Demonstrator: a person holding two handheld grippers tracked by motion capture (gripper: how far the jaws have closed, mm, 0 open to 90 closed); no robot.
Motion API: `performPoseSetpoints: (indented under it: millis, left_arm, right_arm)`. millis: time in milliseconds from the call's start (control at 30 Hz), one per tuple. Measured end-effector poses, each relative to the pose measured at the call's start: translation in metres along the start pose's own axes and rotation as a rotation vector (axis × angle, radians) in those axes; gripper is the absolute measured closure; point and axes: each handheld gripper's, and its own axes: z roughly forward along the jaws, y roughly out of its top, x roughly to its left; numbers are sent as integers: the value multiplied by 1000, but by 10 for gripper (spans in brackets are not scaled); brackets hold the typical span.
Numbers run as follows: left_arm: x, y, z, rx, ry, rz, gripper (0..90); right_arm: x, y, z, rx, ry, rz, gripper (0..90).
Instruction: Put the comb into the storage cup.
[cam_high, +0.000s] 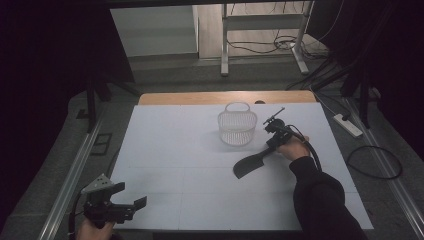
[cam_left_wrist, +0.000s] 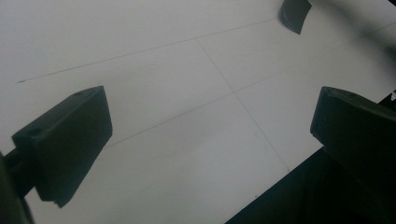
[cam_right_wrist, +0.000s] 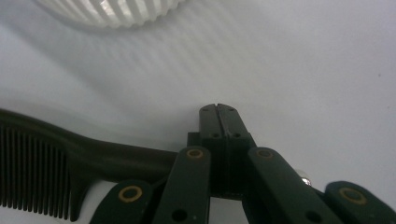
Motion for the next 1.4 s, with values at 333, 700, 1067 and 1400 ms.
performPoseSetpoints:
  millis: [333, 700, 1067, 1400]
  left_arm:
    - [0, 0, 0, -1, 0, -3, 0]
    - [0, 0, 0, -2, -1, -2, 0]
    - [0, 0, 0, -2, -1, 0, 0]
    - [0, 1, 0, -2, -2, 3, 0]
  right_arm:
    - [1, -12, -6, 13, 13, -15, 894]
    - [-3, -31, -14, 20, 29, 9, 894]
    - [-3, -52, -23, 15, 36, 18, 894]
    - [2, -74, -33, 20, 35, 21, 894]
